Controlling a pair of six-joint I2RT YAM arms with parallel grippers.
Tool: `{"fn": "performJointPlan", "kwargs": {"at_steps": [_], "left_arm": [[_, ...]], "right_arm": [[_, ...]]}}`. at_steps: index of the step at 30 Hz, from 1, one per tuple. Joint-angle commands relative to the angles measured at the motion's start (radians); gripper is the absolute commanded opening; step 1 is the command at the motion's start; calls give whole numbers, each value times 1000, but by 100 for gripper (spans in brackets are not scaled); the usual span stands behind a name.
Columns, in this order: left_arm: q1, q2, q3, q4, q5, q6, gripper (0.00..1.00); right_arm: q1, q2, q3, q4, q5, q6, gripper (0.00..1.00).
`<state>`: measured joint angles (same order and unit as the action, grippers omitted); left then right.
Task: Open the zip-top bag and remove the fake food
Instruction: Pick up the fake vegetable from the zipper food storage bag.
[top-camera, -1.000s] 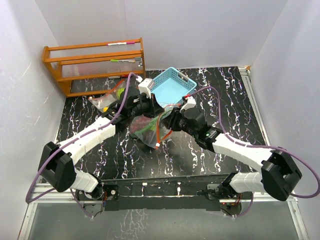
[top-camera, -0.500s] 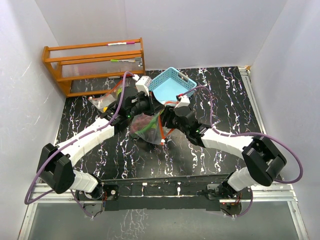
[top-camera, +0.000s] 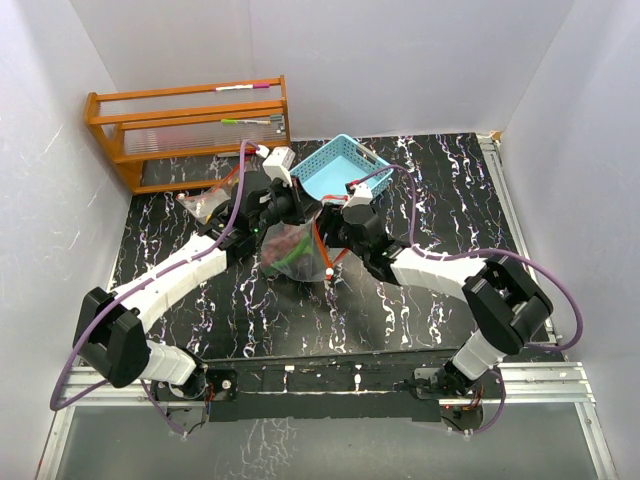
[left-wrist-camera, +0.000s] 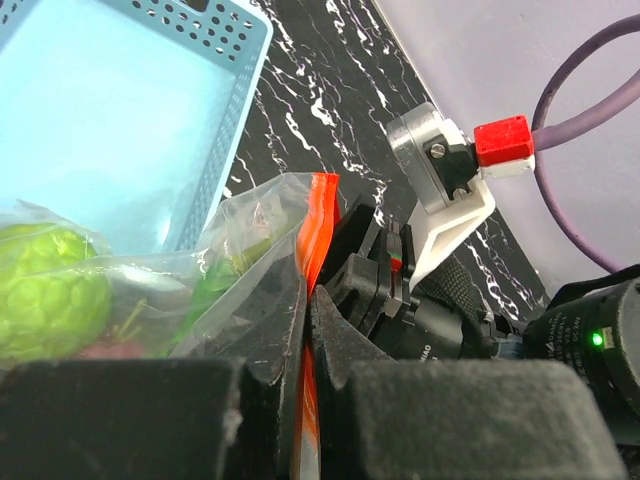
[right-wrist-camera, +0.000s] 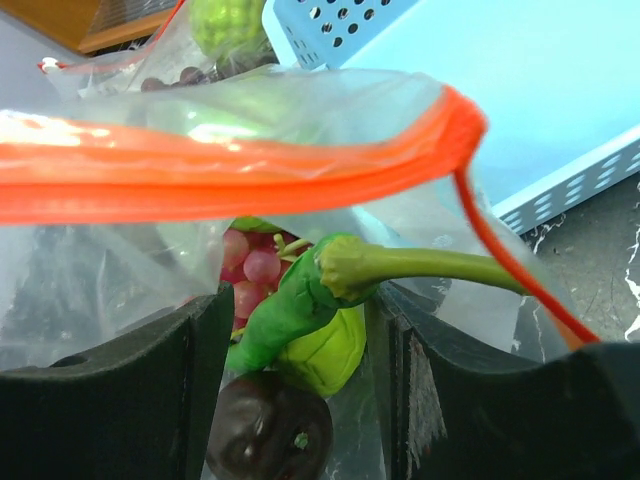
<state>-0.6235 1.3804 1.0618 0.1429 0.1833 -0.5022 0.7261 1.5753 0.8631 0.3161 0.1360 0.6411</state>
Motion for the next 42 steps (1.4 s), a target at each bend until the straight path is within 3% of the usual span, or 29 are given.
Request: {"fn": "performJointPlan", "kwargs": {"at_steps": [1, 11, 16, 29, 36, 42], "left_arm": [[-22, -48, 7, 9, 57, -16, 0], [-22, -47, 10, -6, 36, -13, 0], [-22, -41, 5, 8, 25, -23, 0], [-22, -17, 22, -10, -40, -26, 0], [-17, 55, 68, -14, -75, -29, 0], [10, 92, 100, -36, -77, -26, 0]], "right_arm": [[-19, 32, 80, 83, 13, -33, 58], [-36, 30, 102, 82, 12, -82, 19], [-34, 3, 92, 67, 5, -104, 11], [-34, -145, 17, 26, -58, -121, 7], [-32, -261, -13, -28, -29, -147, 7], [-31, -329, -3, -73, 84, -198, 7]]}}
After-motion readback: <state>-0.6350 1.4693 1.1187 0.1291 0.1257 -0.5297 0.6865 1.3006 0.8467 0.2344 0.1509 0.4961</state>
